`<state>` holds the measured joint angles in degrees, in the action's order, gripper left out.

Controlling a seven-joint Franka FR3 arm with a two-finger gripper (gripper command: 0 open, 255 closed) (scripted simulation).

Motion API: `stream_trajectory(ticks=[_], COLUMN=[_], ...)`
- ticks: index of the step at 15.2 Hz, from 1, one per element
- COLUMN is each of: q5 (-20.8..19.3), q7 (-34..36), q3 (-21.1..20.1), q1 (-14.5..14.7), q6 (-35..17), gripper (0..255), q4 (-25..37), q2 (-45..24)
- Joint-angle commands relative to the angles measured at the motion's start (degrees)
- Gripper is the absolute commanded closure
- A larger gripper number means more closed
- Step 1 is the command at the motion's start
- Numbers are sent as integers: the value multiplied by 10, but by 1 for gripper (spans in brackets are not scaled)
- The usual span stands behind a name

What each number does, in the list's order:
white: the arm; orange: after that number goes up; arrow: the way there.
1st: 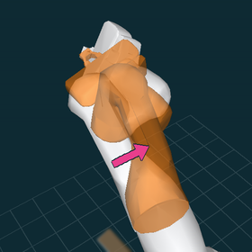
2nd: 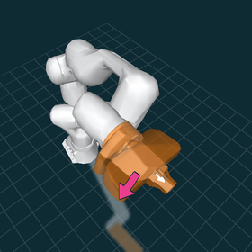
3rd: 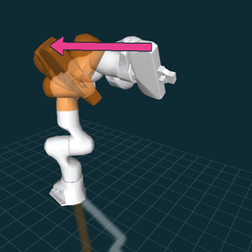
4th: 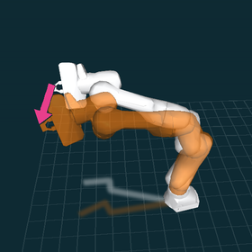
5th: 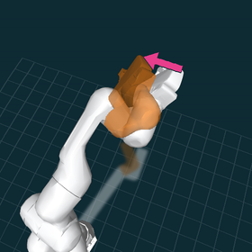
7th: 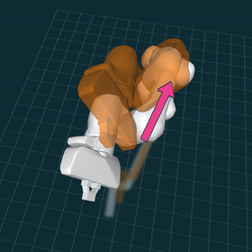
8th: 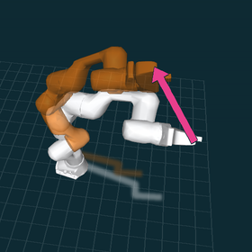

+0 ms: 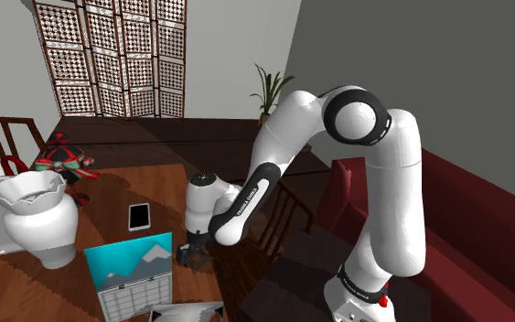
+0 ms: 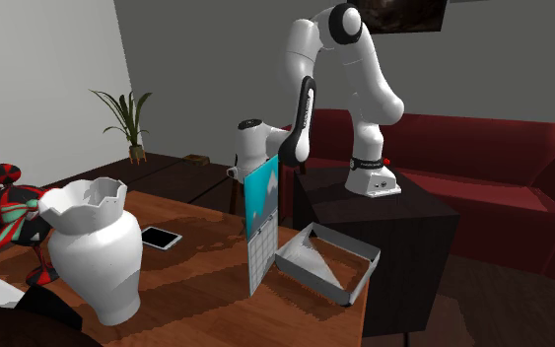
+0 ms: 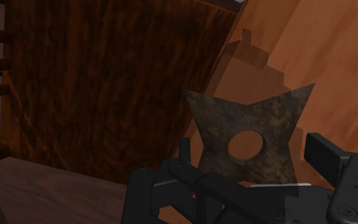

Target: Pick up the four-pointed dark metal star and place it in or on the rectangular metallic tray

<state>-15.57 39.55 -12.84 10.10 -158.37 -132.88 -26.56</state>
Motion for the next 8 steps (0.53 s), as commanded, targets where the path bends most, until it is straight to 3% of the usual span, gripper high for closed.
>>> stream_trajectory(ticks=[1,2,3,8], q5=[0,0,0,0], q7=[0,0,0,0], q3=[0,0,0,0], q1=[0,0,0,0], q6=[0,0,0,0], gripper=[0,0,255,255], q4=[0,0,0,0], q2=[0,0,0,0])
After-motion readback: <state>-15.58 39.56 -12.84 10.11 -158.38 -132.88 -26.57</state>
